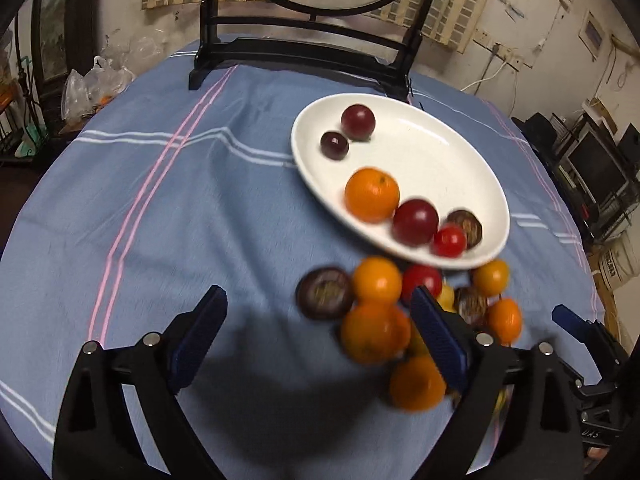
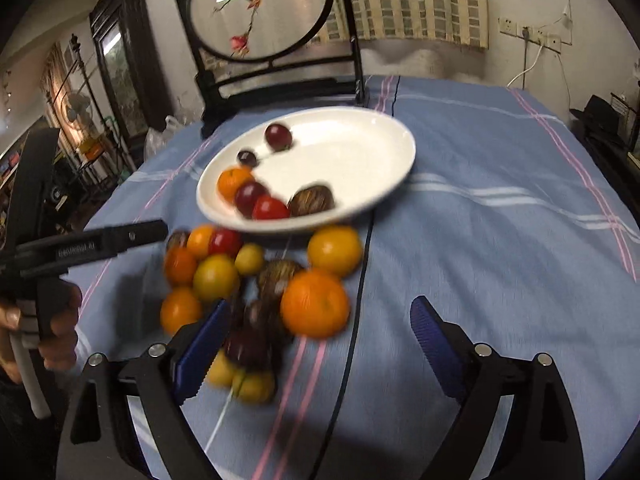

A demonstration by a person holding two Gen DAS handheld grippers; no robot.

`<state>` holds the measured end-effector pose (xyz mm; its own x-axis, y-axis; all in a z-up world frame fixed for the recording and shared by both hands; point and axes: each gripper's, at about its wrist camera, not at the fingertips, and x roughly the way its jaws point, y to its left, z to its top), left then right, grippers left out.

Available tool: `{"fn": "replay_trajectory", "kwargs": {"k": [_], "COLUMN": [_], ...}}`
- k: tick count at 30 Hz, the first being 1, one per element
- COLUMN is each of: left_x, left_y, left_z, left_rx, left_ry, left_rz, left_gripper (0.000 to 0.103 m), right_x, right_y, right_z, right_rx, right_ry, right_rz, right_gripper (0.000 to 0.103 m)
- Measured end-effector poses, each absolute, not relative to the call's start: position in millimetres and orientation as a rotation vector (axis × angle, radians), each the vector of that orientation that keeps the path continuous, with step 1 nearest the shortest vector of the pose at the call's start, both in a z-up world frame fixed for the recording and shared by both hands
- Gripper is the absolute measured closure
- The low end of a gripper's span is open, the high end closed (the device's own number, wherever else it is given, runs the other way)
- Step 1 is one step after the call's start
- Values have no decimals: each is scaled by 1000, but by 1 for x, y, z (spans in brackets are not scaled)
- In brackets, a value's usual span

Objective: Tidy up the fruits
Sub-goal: 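Withdraw both open tools from the plate toward the fruit pile, then grasp a dark cherry with the right tool while the left tool grasps a mandarin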

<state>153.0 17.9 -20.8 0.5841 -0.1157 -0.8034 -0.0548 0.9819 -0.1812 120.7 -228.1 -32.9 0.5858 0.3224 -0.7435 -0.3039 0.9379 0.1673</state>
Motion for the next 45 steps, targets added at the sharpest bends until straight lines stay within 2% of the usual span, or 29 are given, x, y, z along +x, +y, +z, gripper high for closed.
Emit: {"fn": "replay_trajectory", "kwargs": {"k": [8,10,12,14,20,22,23,33,34,36,42,44,45], "left_x": [106,100,96,92,88,88,89,91,93,96,106,111,112], "left_y": [12,11,10,10,8,5,4,-19,-22,-27,-42,-50,-53], "left_z": [-29,-33,-36,-39,-47,-51,-52,-59,-60,-61,-61,-61,-61], "left_rx": [-93,-83,-83,-77,-74,-71,-69,-30,-24,-17,8,29,40], "left_ry": [936,947,955,960,988,1000,1004,1028,1032,1035,1031,1024,1023], "left_rz": [-61,-79,-99,-109,-137,-143,-145,-187,-195,-216,-220,-219,-220], "left_gripper": [11,11,11,11,11,11,11,11,13,27,37,46,47], "right_x": [78,76,76,80,89,90,91,78,75,70,62,60,59], "right_y": [-204,-197,-193,-190,-185,-183,-182,-205,-209,-218,-228,-228,-228], "right_z": [-42,-47,-53,-60,-63,-63,-63,-56,-55,-53,-51,-51,-51], "right_rx": [-137,-173,-198,-209,-197,-189,-184,-95,-85,-69,-60,-52,-49], "right_ry": [880,894,919,959,969,970,968,949,948,940,925,926,925], "right_rz": [422,412,393,385,396,407,414,427,426,420,429,439,444], "right_gripper": [13,23,42,56,57,66,75,76,76,76,76,75,75]}}
